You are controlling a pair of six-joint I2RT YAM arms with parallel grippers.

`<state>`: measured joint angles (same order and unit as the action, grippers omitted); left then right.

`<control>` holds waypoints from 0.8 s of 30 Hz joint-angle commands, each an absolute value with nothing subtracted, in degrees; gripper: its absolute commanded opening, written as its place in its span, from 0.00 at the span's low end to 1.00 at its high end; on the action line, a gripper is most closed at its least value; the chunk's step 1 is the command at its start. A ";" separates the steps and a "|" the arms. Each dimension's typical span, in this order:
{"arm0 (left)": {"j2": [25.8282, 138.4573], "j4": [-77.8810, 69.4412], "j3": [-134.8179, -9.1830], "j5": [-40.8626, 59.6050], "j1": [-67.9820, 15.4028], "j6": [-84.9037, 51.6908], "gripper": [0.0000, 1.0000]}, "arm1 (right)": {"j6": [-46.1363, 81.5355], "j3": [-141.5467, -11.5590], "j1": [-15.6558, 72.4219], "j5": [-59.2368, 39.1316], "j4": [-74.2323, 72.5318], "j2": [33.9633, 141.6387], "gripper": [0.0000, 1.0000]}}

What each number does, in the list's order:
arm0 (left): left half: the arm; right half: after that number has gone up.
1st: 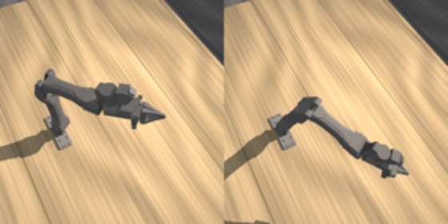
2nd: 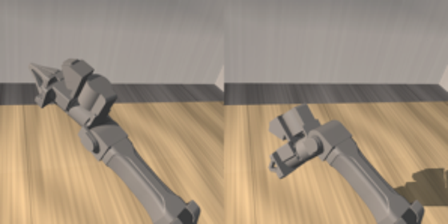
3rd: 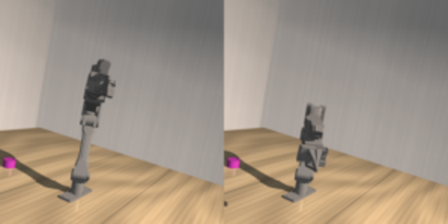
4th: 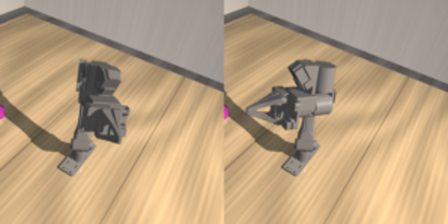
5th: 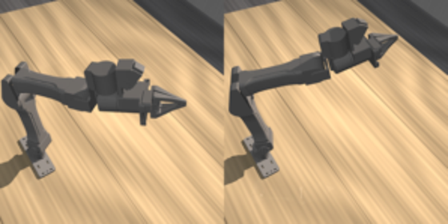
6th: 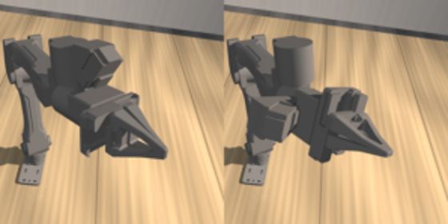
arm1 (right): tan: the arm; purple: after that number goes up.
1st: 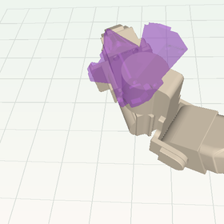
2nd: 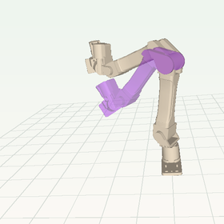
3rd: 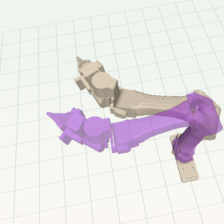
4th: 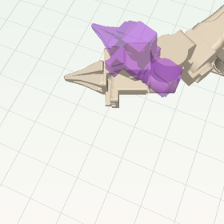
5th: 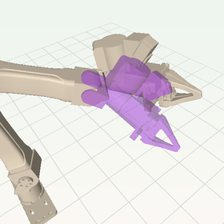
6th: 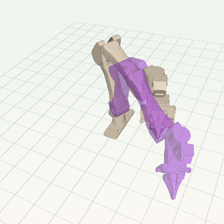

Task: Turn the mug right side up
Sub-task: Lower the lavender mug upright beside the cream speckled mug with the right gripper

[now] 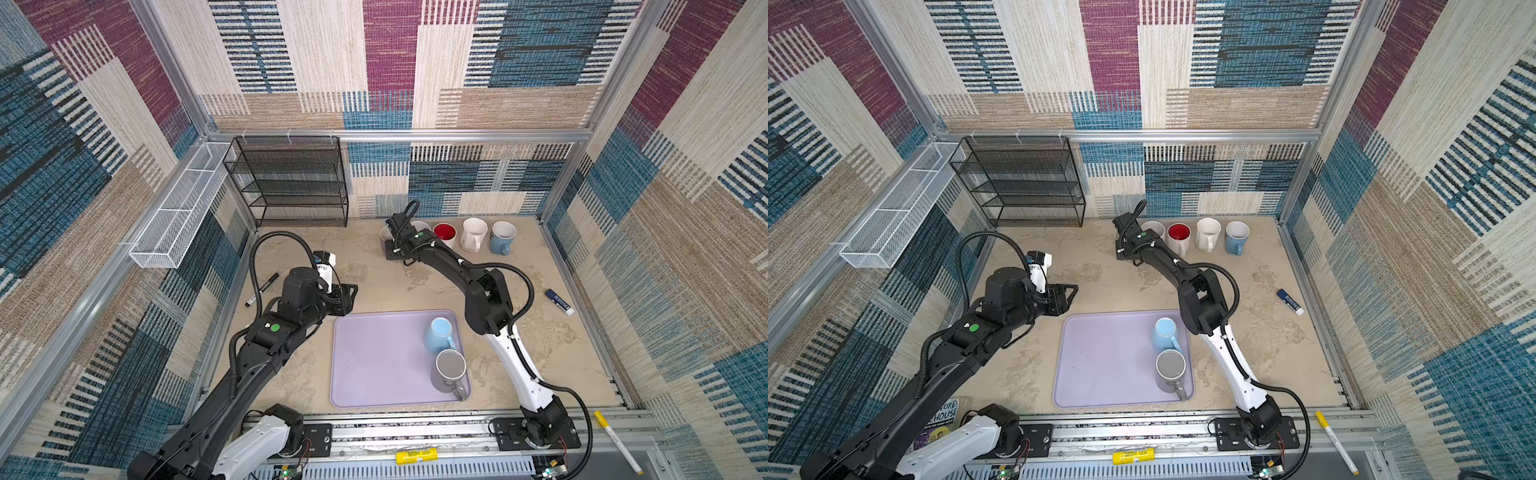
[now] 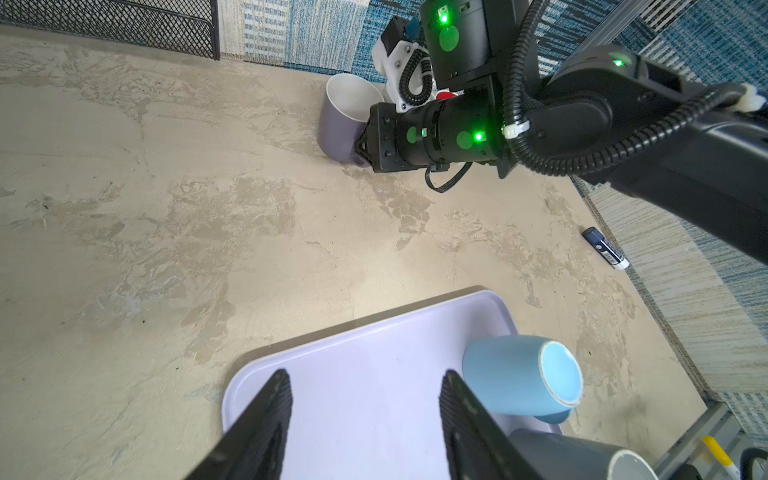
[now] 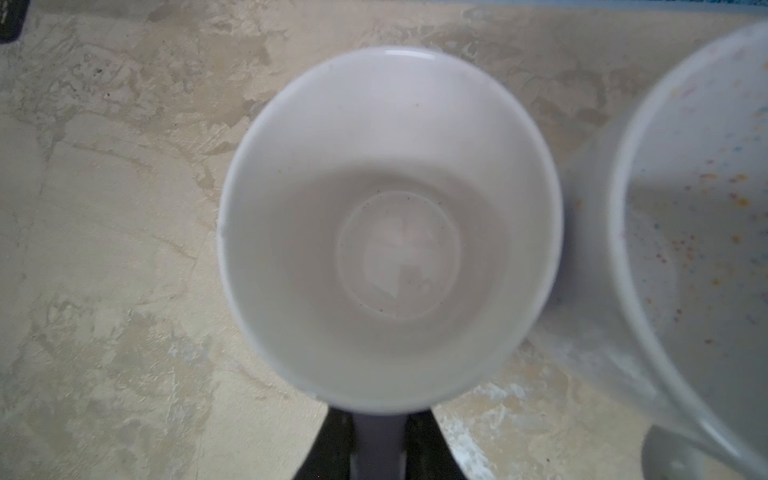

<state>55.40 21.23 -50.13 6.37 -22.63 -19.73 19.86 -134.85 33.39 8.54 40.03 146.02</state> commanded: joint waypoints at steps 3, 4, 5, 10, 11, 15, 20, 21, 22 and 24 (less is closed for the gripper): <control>55.20 21.74 -50.28 6.39 -22.61 -18.55 0.58 | 19.45 -135.25 33.40 8.08 37.11 145.46 0.21; 55.11 21.79 -50.35 6.49 -22.59 -18.54 0.58 | 19.55 -135.26 33.40 7.65 36.98 145.42 0.21; 55.09 21.77 -50.29 6.59 -22.61 -18.50 0.58 | 19.63 -135.18 33.39 6.95 36.76 145.37 0.20; 54.88 22.31 -50.38 6.51 -22.60 -18.31 0.58 | 19.96 -135.18 33.34 5.26 35.86 145.30 0.22; 54.93 22.41 -50.37 6.48 -22.62 -18.27 0.58 | 20.03 -135.17 33.32 5.20 35.86 145.34 0.23; 54.74 22.40 -50.58 6.51 -22.67 -18.26 0.58 | 19.76 -135.16 33.38 5.00 35.95 145.28 0.25; 55.19 22.41 -50.90 6.77 -22.63 -18.32 0.58 | 19.54 -135.13 33.22 4.95 35.95 145.02 0.31; 55.24 22.41 -51.02 6.85 -22.59 -18.32 0.58 | 19.49 -135.13 33.27 4.93 35.95 145.06 0.32; 55.32 22.48 -51.15 6.93 -22.61 -18.28 0.58 | 19.49 -135.17 33.22 5.00 35.93 144.94 0.33; 55.36 22.55 -51.45 6.94 -22.63 -18.22 0.58 | 19.39 -135.18 33.08 5.05 36.08 144.79 0.37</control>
<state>55.20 21.91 -50.74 6.39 -22.63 -19.53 19.84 -134.85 33.30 4.97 38.28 145.82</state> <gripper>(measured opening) 0.583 0.370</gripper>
